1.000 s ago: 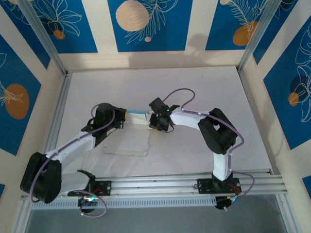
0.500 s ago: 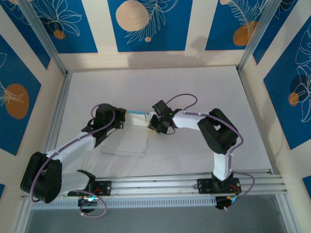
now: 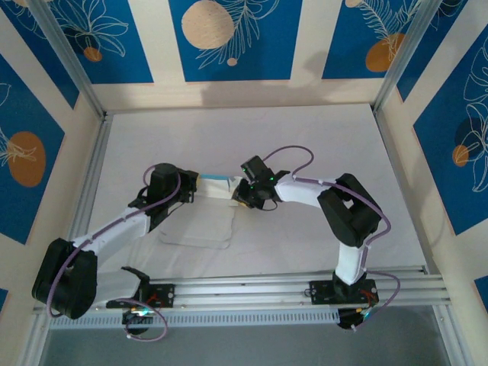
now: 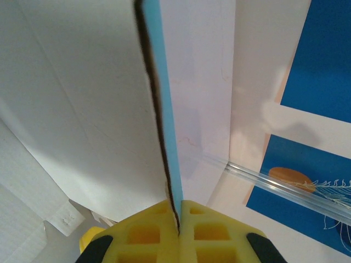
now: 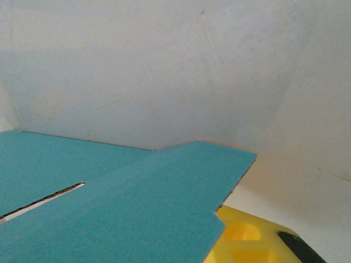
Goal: Fold the paper box
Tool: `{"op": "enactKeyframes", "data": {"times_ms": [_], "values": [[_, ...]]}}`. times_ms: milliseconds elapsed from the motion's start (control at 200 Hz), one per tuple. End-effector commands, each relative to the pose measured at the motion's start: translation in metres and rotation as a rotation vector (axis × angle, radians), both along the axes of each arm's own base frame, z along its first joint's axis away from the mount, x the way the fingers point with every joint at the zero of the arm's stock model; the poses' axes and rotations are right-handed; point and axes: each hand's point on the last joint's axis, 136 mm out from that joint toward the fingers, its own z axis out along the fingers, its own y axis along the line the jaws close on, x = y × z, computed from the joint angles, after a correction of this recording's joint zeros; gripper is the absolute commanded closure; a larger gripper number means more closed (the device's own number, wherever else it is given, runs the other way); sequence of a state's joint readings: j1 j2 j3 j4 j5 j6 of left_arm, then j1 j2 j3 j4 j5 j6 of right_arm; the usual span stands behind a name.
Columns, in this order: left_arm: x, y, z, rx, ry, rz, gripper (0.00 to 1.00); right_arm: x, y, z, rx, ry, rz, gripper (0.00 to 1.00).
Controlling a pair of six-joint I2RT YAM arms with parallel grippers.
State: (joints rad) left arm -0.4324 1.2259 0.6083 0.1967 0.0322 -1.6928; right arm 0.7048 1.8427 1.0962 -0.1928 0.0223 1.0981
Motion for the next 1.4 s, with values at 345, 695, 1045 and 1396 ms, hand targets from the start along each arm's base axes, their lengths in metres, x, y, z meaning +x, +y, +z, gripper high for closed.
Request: {"op": "enactKeyframes", "data": {"times_ms": [345,695,1045,1396], "values": [[-0.01,-0.003,-0.011,0.019,0.039,-0.027,1.0,-0.004,-0.002,-0.02,-0.052,0.024,0.055,0.66],[-0.011,-0.003,-0.016,0.018,0.044,-0.029,1.0,0.002,0.027,-0.004,0.109,-0.003,0.091,0.67],[-0.011,-0.002,-0.018,0.023,0.047,-0.027,1.0,0.001,0.034,0.013,0.187,-0.034,0.092,0.73],[-0.012,-0.002,-0.021,0.032,0.051,-0.03,1.0,0.002,0.043,0.021,0.215,-0.057,0.116,0.73]]}}
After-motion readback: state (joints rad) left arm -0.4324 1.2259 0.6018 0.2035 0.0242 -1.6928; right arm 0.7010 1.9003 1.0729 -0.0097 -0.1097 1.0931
